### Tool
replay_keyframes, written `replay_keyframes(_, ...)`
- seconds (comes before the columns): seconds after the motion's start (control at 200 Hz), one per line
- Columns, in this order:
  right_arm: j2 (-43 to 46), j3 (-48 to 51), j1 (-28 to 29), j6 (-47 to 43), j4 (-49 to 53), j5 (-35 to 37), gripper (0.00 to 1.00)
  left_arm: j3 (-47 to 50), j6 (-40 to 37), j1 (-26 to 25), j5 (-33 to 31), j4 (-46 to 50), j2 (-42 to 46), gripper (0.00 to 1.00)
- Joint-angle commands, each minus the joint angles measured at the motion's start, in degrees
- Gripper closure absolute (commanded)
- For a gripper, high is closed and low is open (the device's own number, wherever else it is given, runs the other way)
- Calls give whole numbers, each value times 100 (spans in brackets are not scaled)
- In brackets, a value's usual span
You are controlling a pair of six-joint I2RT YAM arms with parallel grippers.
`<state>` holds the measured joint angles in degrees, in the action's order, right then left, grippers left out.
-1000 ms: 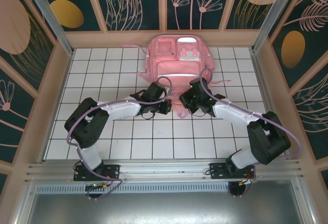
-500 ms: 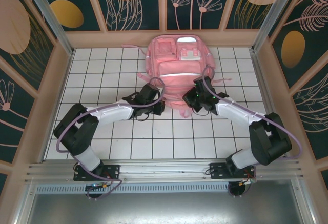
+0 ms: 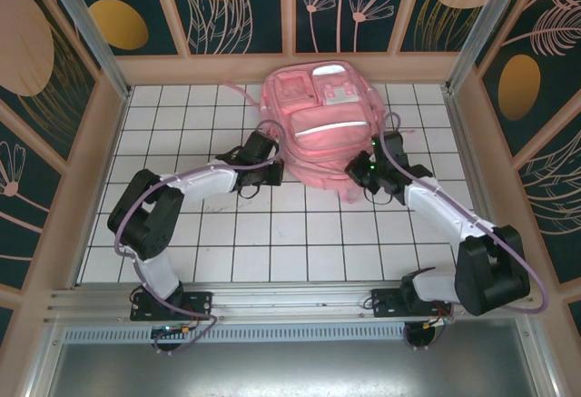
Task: Pack the student bag
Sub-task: Zip the student bag at the center of the table, then move the student bag to the center of the table.
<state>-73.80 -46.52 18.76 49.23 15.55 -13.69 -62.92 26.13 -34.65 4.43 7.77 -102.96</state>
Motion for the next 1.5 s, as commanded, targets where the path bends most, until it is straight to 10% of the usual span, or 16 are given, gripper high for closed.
replay_keyframes(0.0, 285, 138, -365, -548, 396, 91, 100, -274, 59, 285, -416, 277, -155, 100)
replay_keyframes(0.876, 898, 489, -668, -1320, 138, -945, 100, -1902, -209, 1126, -484, 579, -1718, 100)
replay_keyframes(1.081, 928, 572, -646, -1285, 129, -968, 100, -1628, -224, 1294, 276, 414, -1300, 66)
replay_keyframes(1.321, 849, 702, -269, -1166, -232, -964, 100, -875, -190, 1295, 666, 544, 258, 49)
replay_keyframes(1.416, 599, 572, 392, -1246, -294, -721, 100, -605, -108, 1295, 393, 573, 1197, 3)
replay_keyframes(1.496, 396, 429, 1109, -1296, -376, -429, 100, -463, -92, 1295, -28, 585, 1890, 1)
